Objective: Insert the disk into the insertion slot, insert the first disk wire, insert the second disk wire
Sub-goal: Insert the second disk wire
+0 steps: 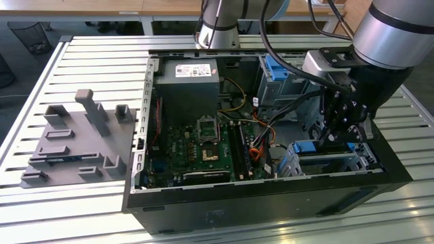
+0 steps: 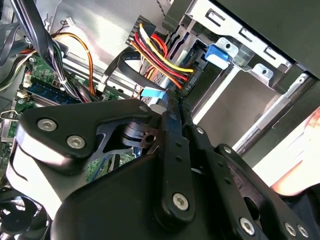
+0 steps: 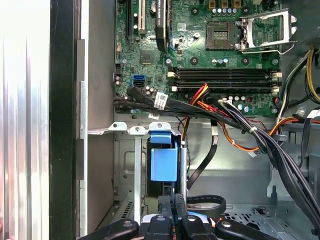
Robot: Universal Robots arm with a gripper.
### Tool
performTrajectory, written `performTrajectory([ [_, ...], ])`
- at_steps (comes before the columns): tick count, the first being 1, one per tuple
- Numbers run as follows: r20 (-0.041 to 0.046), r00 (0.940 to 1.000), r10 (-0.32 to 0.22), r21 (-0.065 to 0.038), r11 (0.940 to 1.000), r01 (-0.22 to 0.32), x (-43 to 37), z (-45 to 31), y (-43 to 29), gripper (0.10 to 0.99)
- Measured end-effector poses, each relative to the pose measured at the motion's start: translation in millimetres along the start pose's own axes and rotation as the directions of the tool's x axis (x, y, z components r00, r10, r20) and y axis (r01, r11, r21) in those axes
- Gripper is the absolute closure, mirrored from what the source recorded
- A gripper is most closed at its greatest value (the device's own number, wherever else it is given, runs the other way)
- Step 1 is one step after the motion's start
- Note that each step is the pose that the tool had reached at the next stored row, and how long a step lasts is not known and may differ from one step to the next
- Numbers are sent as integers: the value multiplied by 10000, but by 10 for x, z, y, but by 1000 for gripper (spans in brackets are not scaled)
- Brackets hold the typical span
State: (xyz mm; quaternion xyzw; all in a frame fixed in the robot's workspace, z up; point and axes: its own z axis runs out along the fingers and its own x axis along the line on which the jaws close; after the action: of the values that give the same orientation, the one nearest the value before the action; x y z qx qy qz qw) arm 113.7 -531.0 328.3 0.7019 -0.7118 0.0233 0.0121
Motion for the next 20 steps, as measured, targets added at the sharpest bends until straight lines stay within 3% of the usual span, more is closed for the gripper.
performTrajectory([
  [2, 0, 10000, 0, 0, 10000, 0, 1, -8, 0, 929],
  [3, 0, 10000, -1, -1, 10000, 1, 1, -17, 0, 867],
  [12, -1, 10000, -2, -39, 10000, 2, 7, -140, -2, 867],
  [16, -1, 10000, -3, -49, 10000, 3, 8, -160, -3, 980],
  [20, -1, 10000, -4, -64, 10000, 4, 9, -176, -3, 980],
])
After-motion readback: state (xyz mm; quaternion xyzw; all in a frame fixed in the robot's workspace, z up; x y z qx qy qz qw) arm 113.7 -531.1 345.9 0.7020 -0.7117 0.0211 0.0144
